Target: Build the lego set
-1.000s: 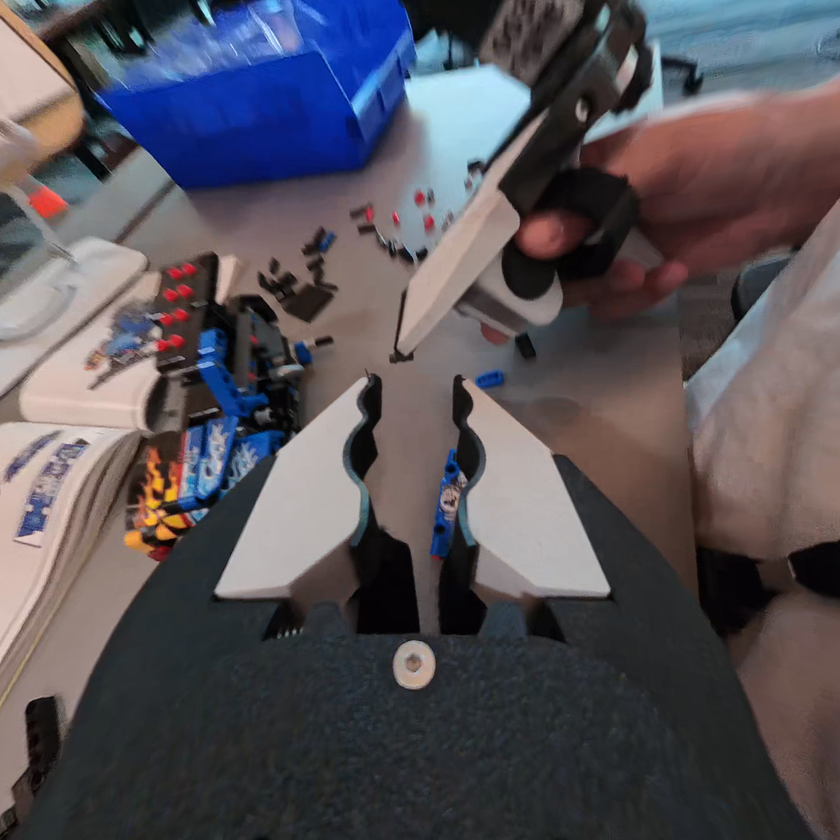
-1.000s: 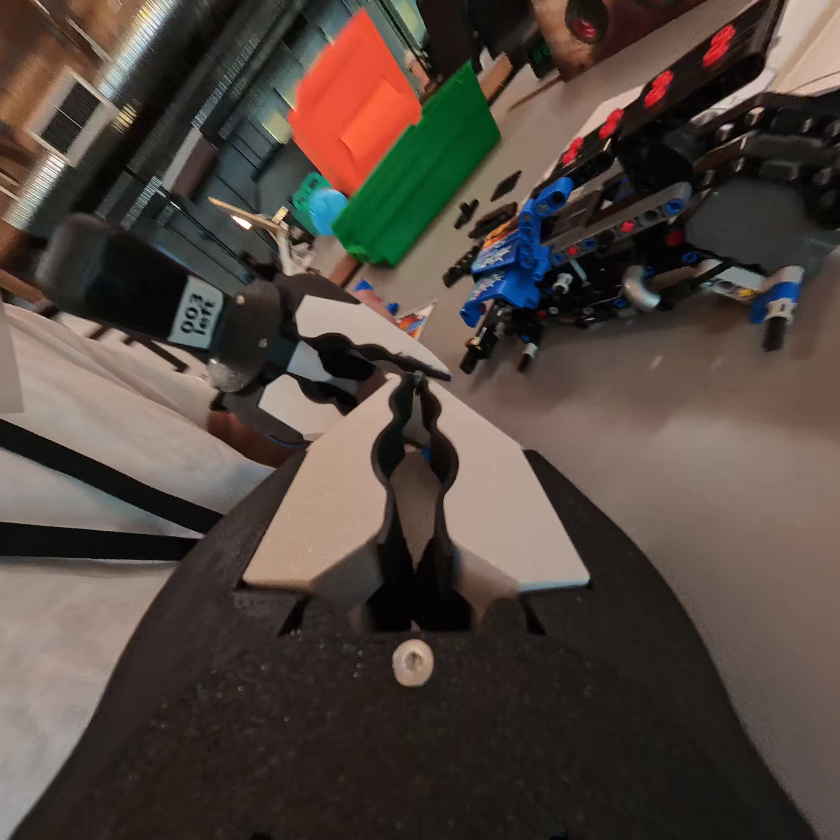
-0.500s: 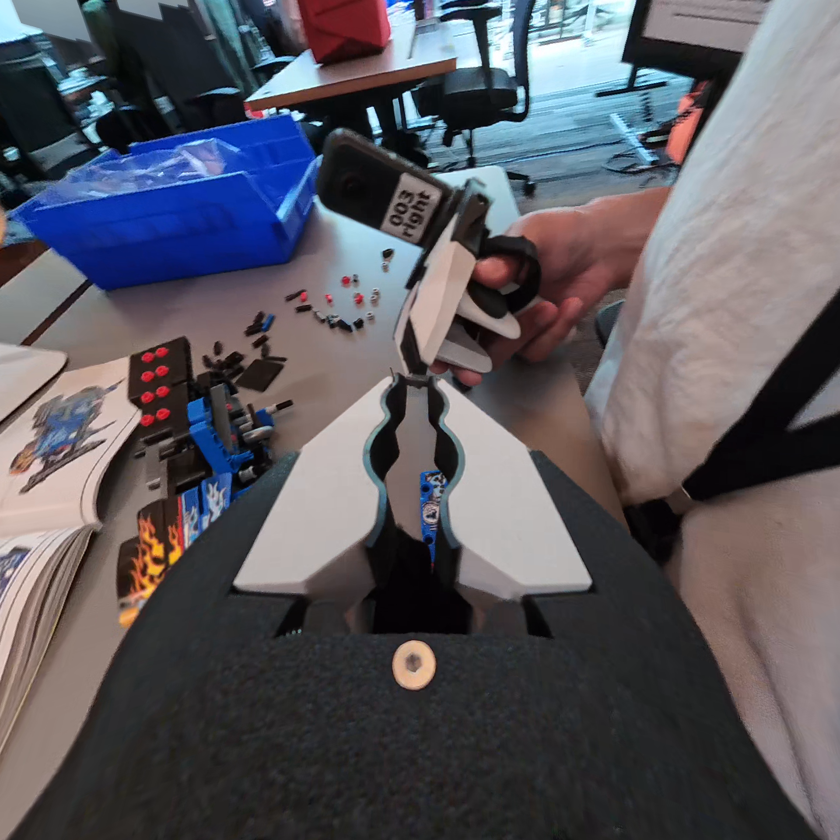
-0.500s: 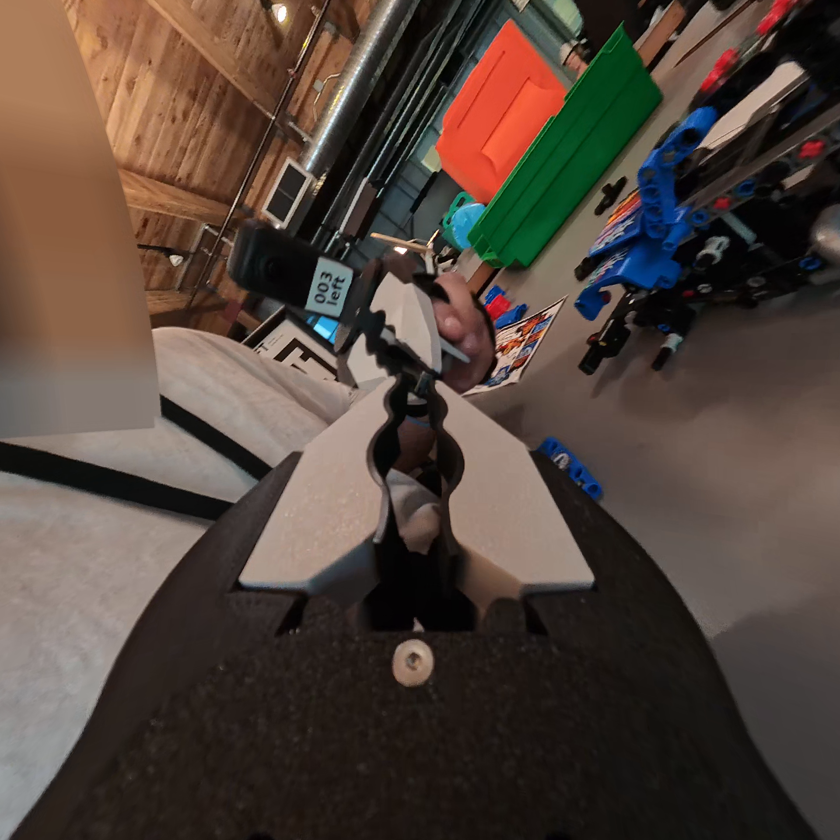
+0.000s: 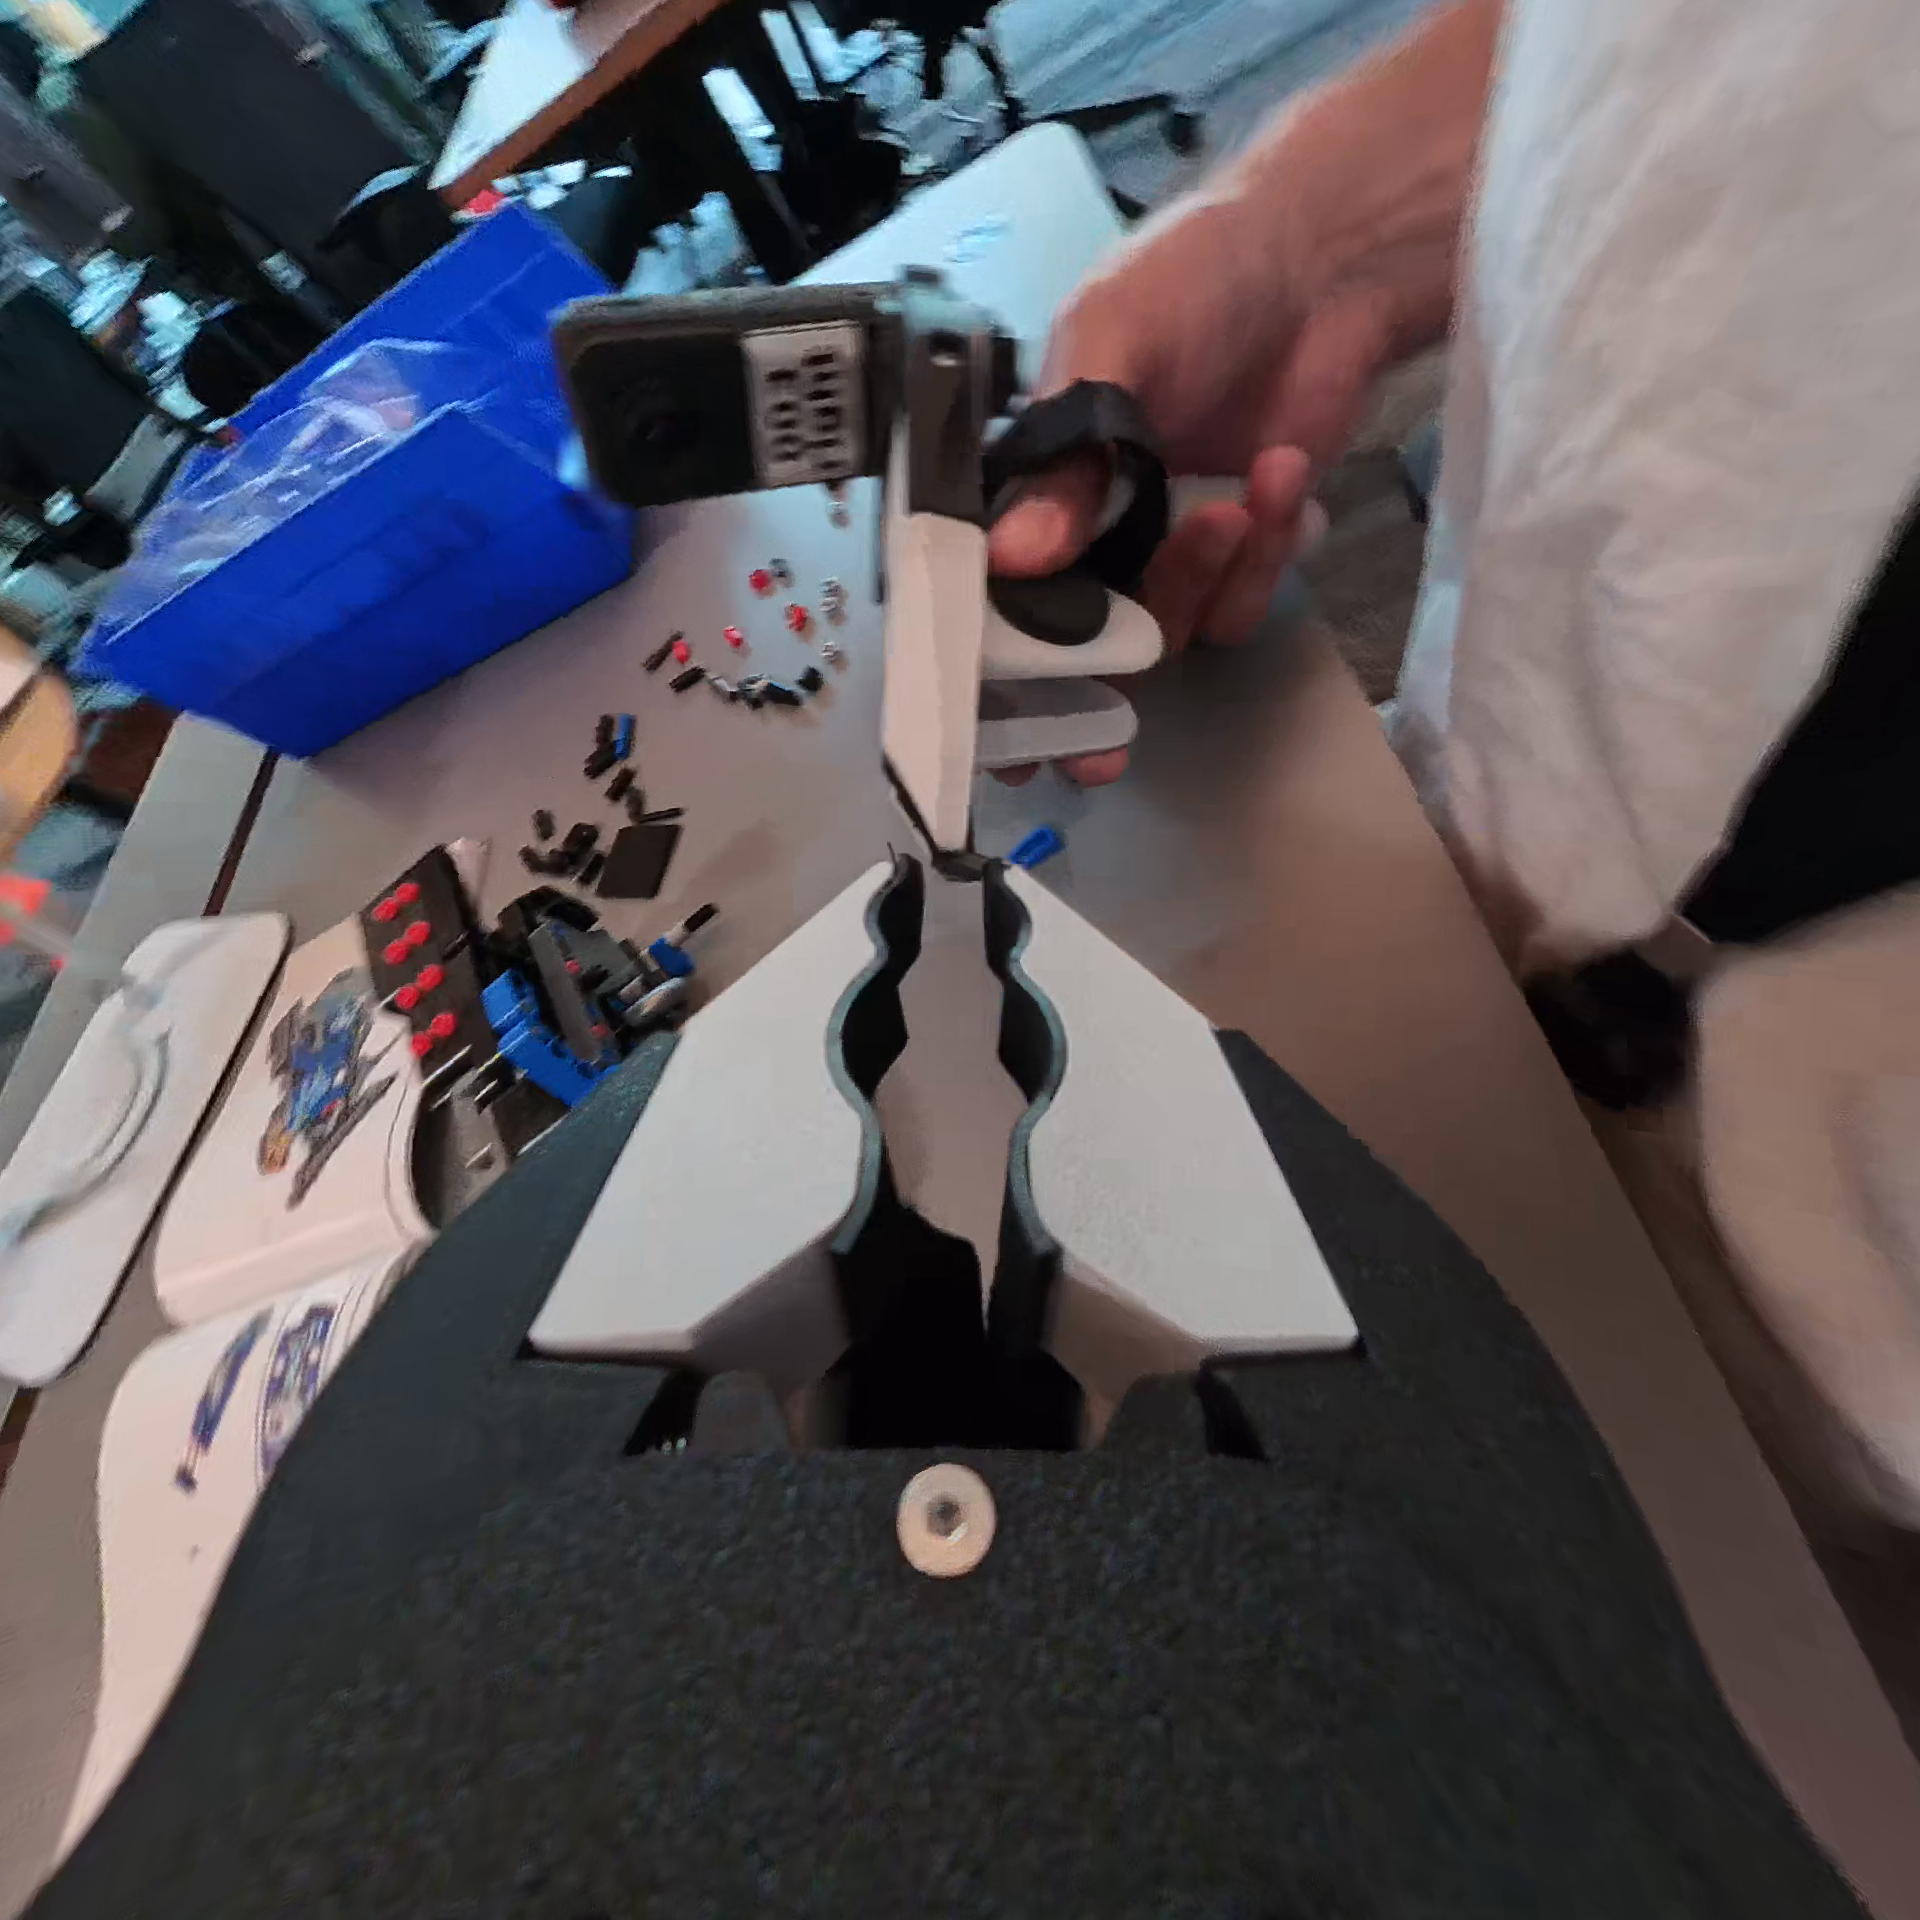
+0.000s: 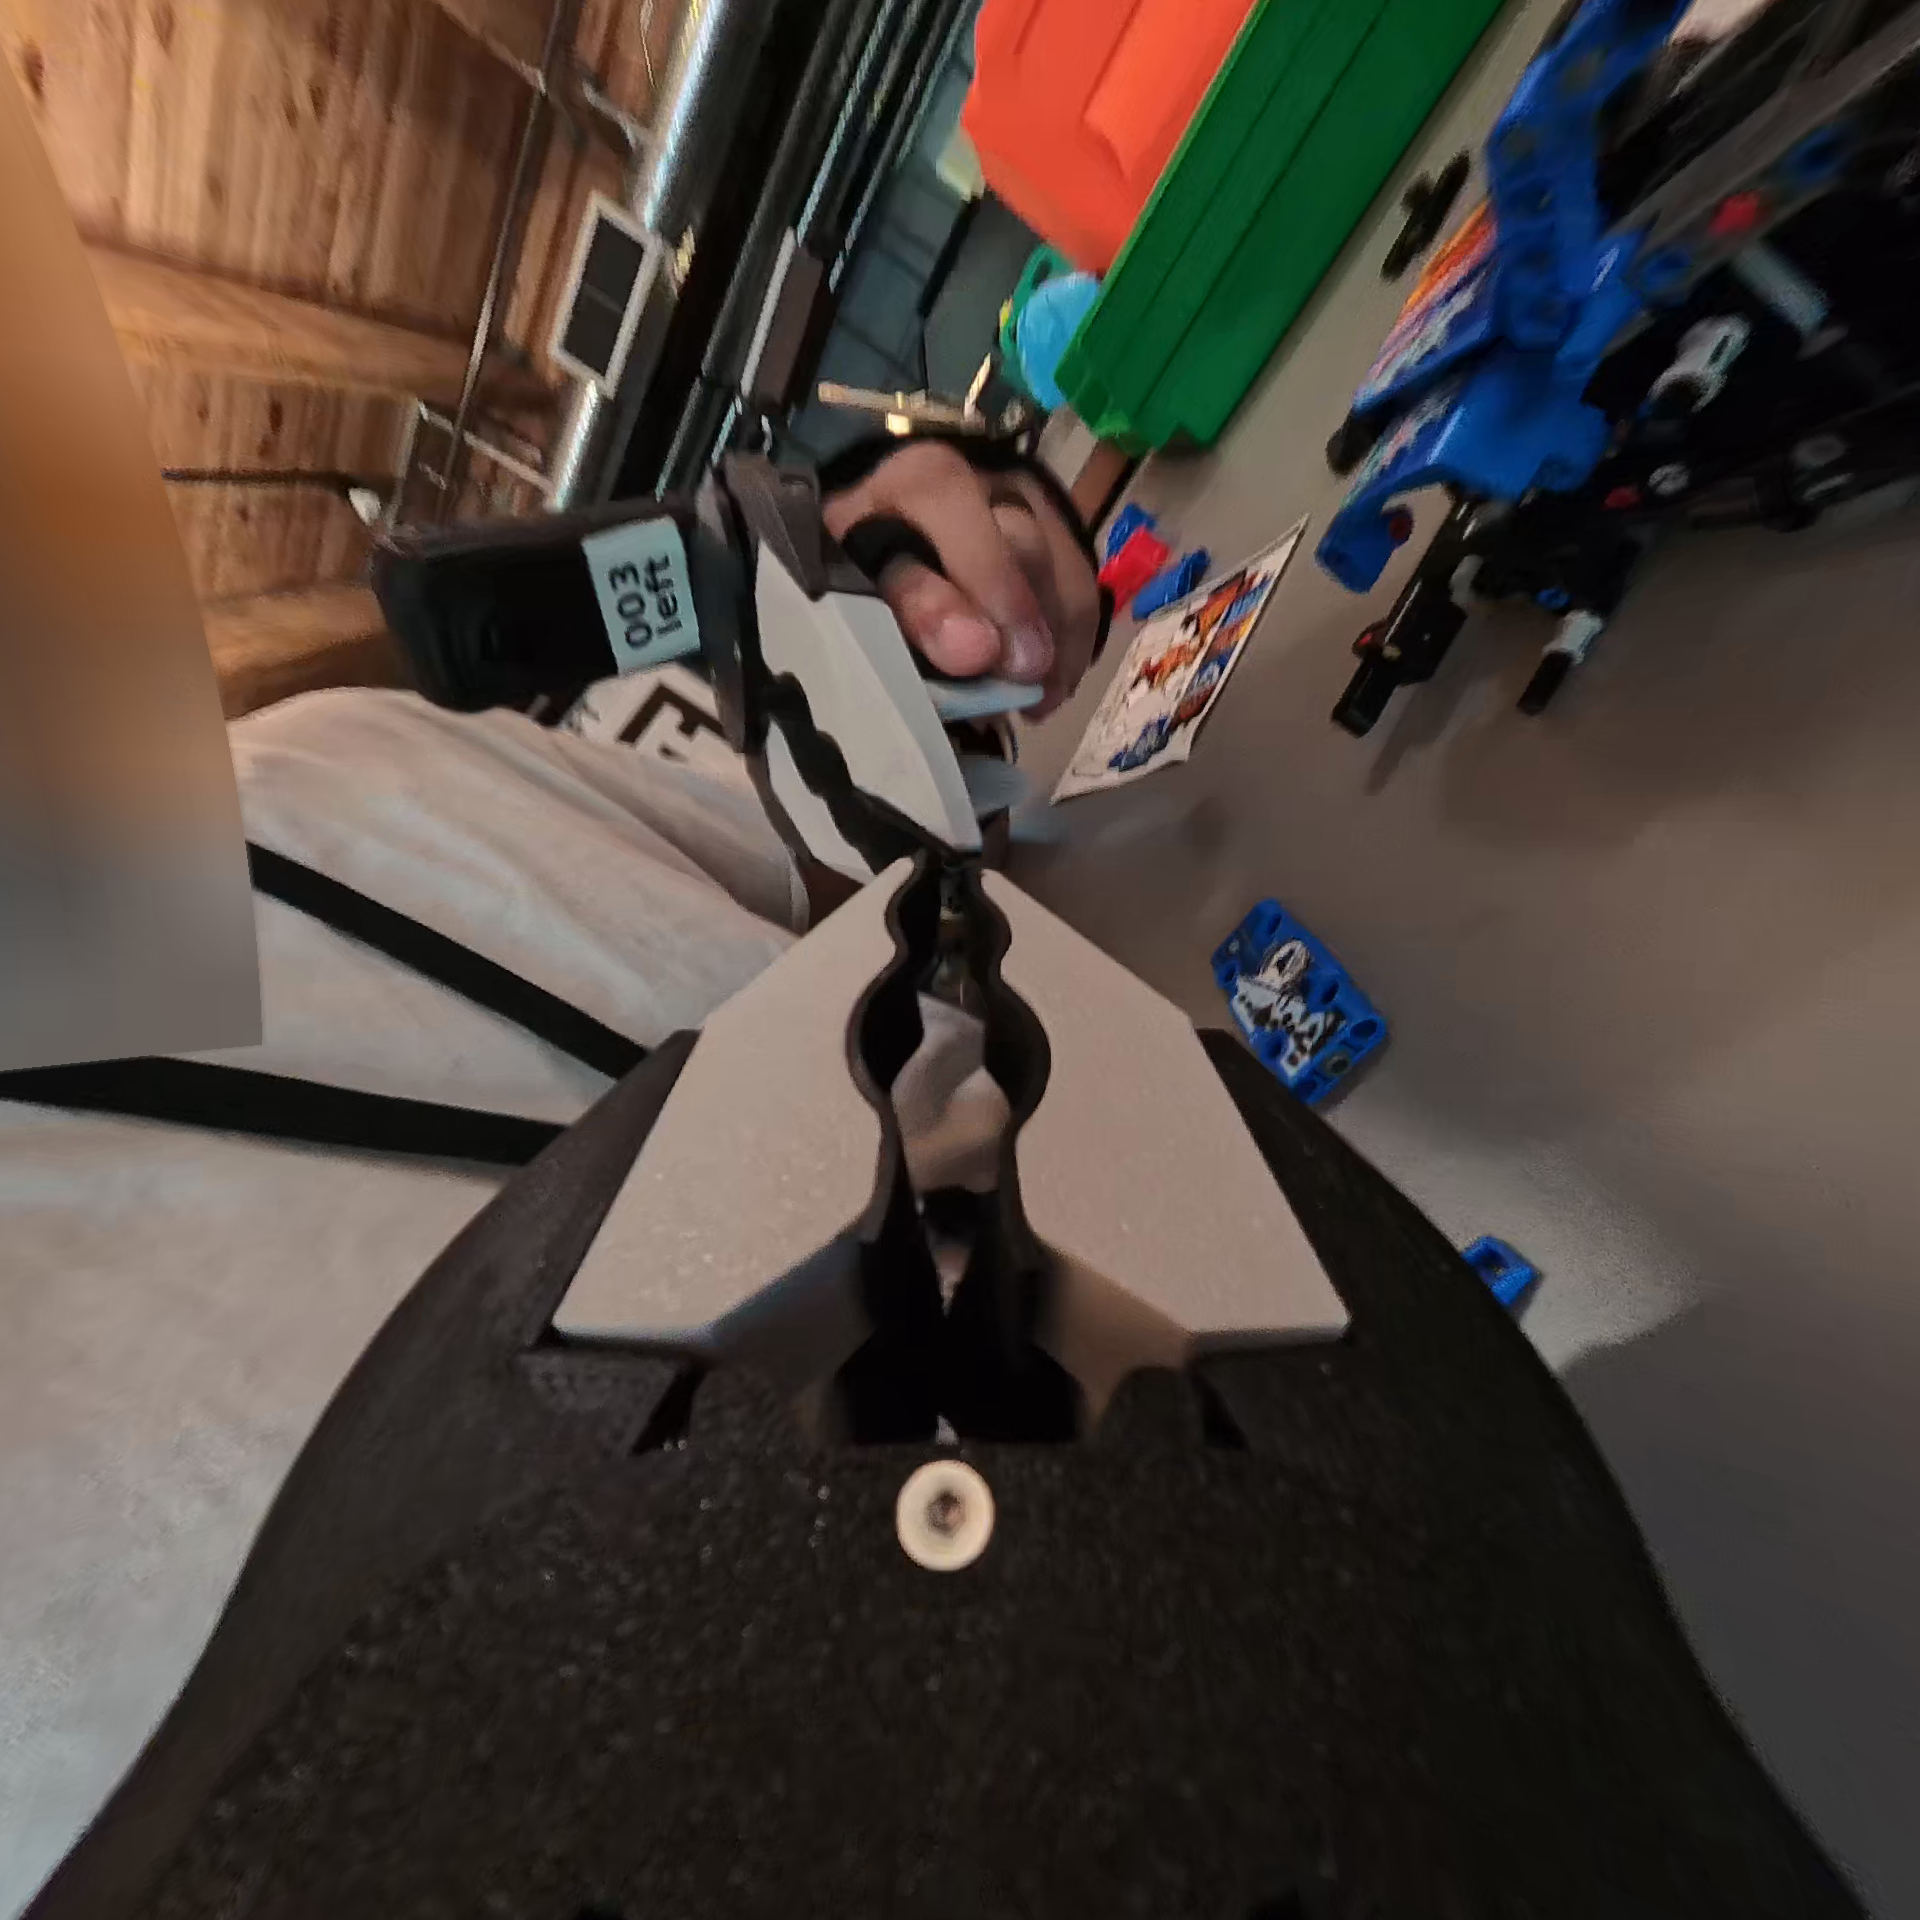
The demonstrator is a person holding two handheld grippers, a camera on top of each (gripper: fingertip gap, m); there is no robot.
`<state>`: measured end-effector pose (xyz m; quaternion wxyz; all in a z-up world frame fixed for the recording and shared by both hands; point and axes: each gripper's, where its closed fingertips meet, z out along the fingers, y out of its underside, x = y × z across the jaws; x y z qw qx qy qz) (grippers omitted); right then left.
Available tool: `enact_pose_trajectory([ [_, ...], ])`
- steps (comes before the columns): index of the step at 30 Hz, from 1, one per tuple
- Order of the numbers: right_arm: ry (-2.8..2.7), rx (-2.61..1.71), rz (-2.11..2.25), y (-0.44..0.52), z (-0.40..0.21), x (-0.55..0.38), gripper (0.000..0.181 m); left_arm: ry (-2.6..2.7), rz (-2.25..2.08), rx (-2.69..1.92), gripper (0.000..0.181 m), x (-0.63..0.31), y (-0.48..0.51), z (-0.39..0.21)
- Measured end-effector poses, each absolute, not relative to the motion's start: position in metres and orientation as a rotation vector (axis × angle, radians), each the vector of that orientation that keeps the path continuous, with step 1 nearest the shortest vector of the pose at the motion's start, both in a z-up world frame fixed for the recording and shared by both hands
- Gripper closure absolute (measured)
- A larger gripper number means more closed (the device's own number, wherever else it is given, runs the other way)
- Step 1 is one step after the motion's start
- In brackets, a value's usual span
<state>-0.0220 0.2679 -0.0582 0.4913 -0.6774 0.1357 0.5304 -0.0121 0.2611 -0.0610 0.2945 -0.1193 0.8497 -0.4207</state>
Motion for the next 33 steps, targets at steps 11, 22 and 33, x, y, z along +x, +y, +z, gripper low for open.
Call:
enact_pose_trajectory([
  [11,0.459,-1.386,1.260,0.276,-0.038,-0.004,0.179,1.958,-1.158,-0.501,0.171,0.005,0.266,-0.039],
  [22,0.384,-1.460,1.224,0.275,-0.038,-0.012,0.178,2.032,-1.109,-0.354,0.174,-0.005,0.265,-0.038],
  [33,0.368,-1.464,1.228,0.272,-0.040,-0.016,0.179,2.090,-1.132,-0.316,0.178,-0.010,0.264,-0.041],
])
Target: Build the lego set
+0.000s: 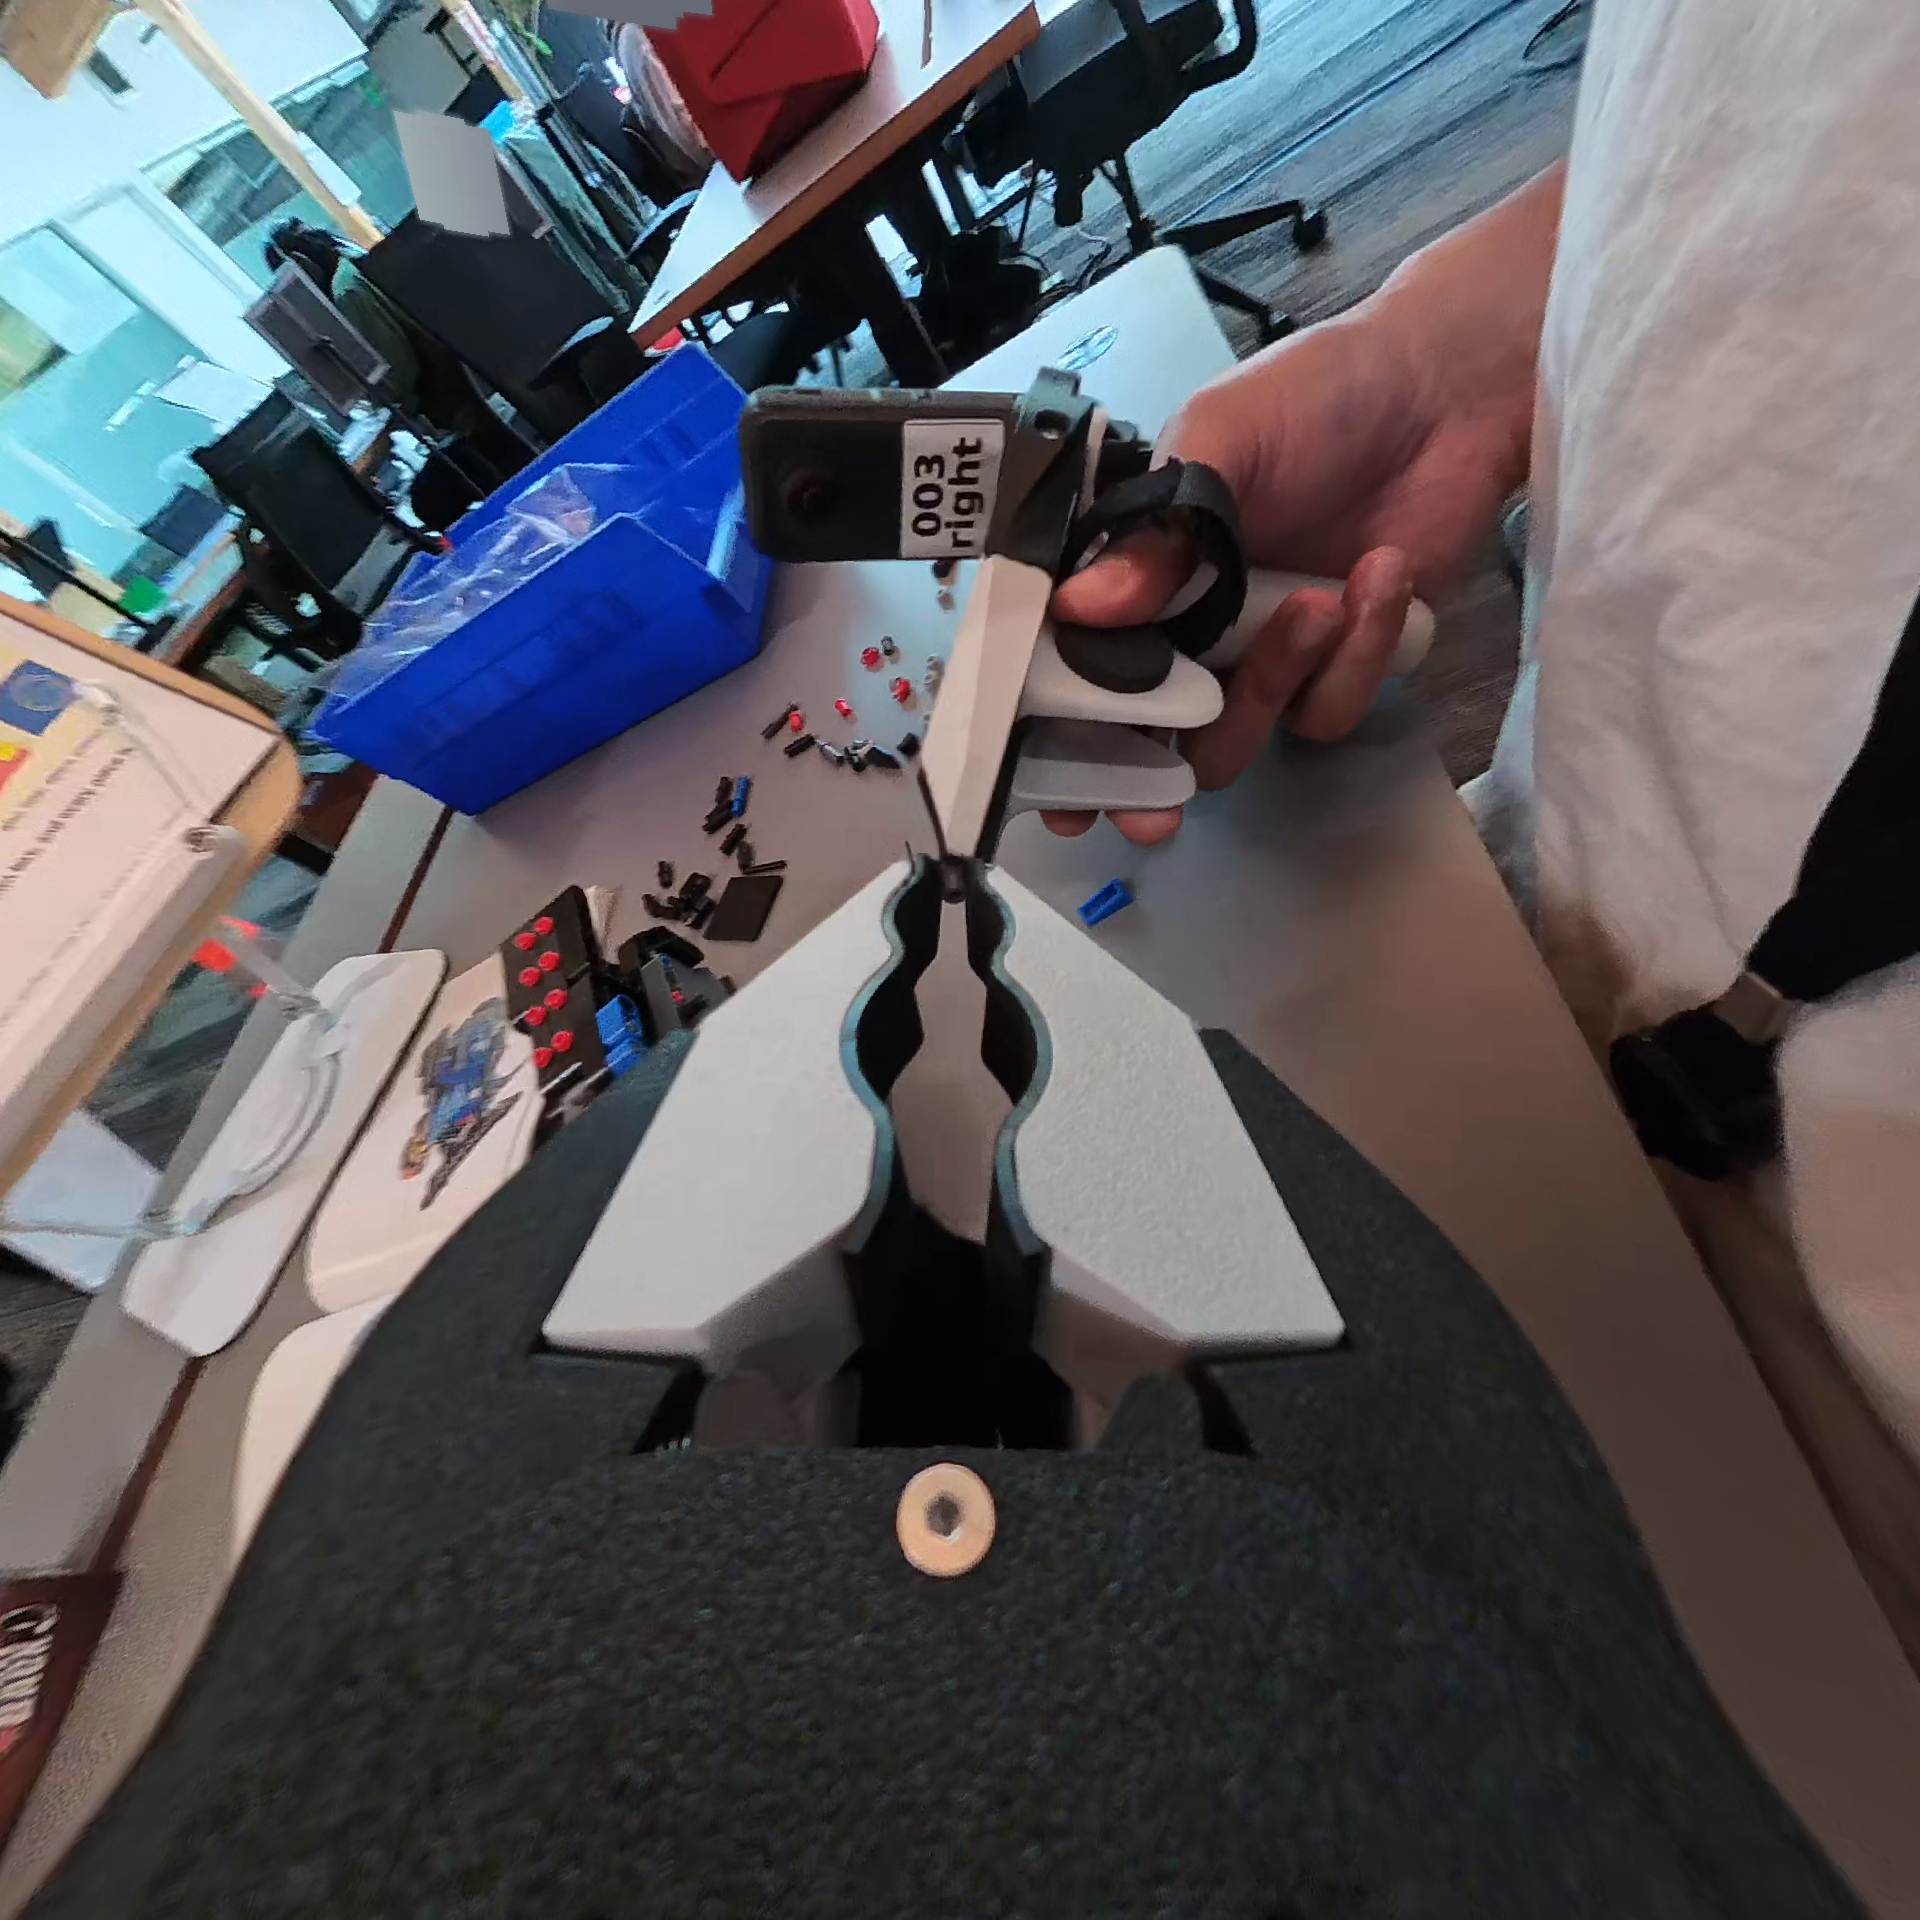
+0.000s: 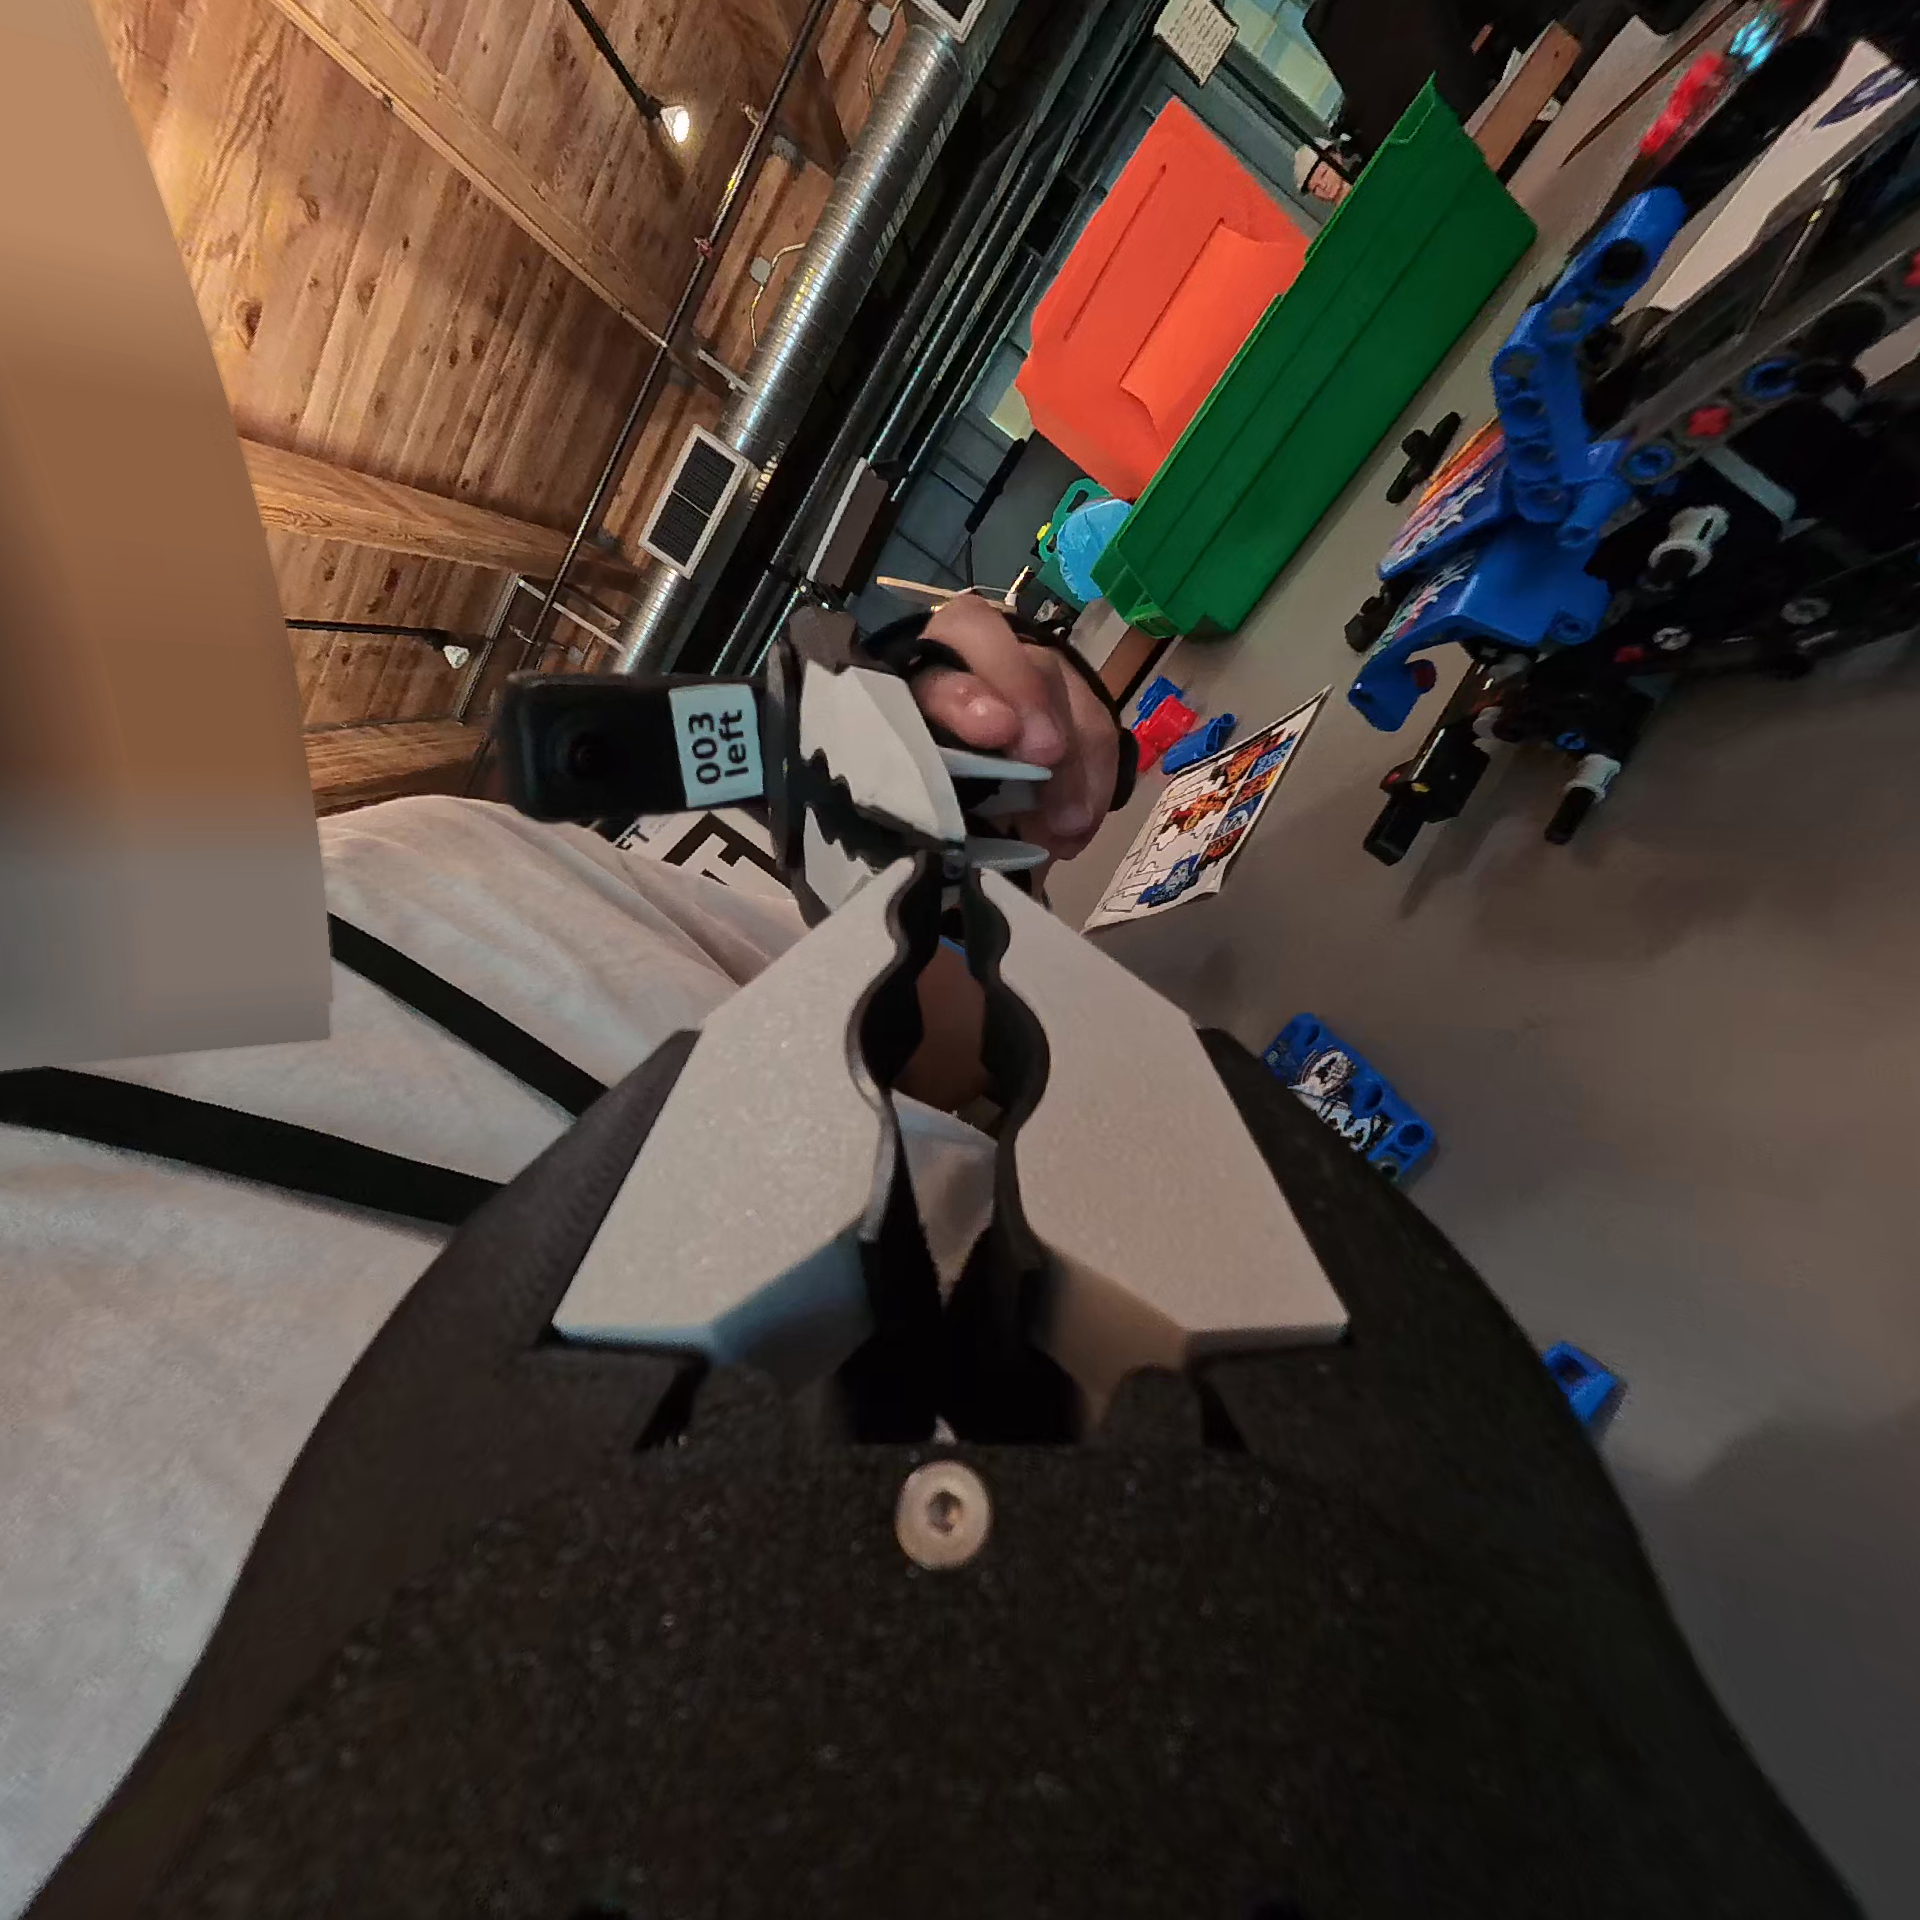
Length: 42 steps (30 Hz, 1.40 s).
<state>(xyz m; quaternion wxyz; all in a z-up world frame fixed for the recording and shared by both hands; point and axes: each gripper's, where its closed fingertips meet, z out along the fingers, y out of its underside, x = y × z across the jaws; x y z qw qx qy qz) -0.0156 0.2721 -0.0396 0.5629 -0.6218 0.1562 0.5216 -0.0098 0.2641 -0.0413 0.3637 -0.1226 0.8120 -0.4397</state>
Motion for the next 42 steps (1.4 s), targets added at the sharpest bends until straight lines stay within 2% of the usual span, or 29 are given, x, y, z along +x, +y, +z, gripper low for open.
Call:
enact_pose_trajectory([
  [6,0.292,-1.591,1.127,0.270,-0.044,-0.020,0.178,2.164,-1.213,-0.309,0.179,-0.015,0.261,-0.045],
  [25,0.299,-1.586,1.088,0.265,-0.047,-0.017,0.179,2.155,-1.201,-0.324,0.179,-0.010,0.258,-0.052],
  [27,0.269,-1.652,1.017,0.262,-0.053,-0.017,0.179,2.222,-1.242,-0.399,0.178,-0.012,0.258,-0.061],
  [28,0.246,-1.705,0.942,0.260,-0.059,-0.015,0.179,2.287,-1.248,-0.466,0.162,-0.013,0.261,-0.071],
  [34,0.038,-1.979,0.502,0.234,-0.090,0.000,0.178,2.560,-1.062,-0.722,0.151,-0.018,0.274,-0.132],
  [36,0.089,-1.993,0.522,0.235,-0.093,0.003,0.178,2.581,-1.003,-0.740,0.148,-0.014,0.272,-0.141],
  [42,0.276,-1.933,0.744,0.235,-0.099,0.007,0.178,2.589,-0.978,-0.752,0.156,-0.009,0.261,-0.144],
])
